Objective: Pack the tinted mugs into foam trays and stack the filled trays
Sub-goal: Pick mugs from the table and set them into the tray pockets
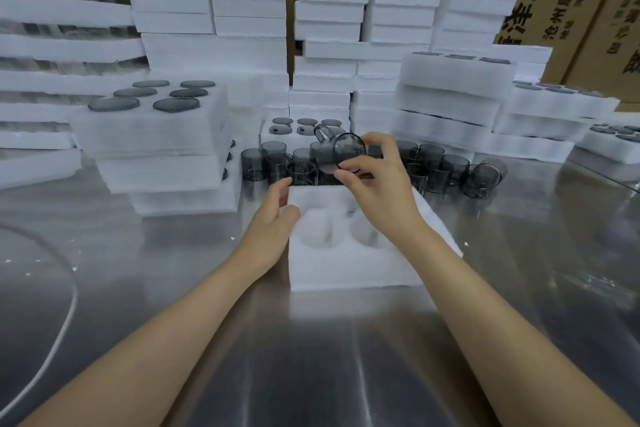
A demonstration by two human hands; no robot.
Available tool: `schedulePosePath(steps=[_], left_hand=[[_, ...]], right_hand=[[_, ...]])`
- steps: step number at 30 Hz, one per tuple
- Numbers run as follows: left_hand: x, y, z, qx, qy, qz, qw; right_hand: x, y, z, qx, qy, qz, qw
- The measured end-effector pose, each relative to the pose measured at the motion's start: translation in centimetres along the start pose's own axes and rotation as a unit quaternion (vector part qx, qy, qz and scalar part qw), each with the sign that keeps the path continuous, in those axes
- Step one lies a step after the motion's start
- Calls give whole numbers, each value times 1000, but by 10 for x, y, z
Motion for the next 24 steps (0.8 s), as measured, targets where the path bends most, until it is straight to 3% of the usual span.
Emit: schedulePosePath(steps=[6,11,19,24], left_hand=[[-2,3,0,9,-13,2,1000],[-1,-1,-2,4,-17,-5,1000],[-2,1,-1,15,-27,-5,1000],[-3,4,0,27,-28,-4,999]], right_hand=[[5,20,13,142,-78,65,985],[5,26,5,279,-39,175,944],[3,5,6,111,-43,54,991],[-1,-4,18,47,-140,-18,989]])
Point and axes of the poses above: each hand's wrist, its own x-axis towards the middle knuckle, its own z-axis out of the palm, y = z × x, the point moved 5 cm from there along x, towards the middle knuckle, and after that the axes turned 9 degrees about -x, right-handed, at the moved point
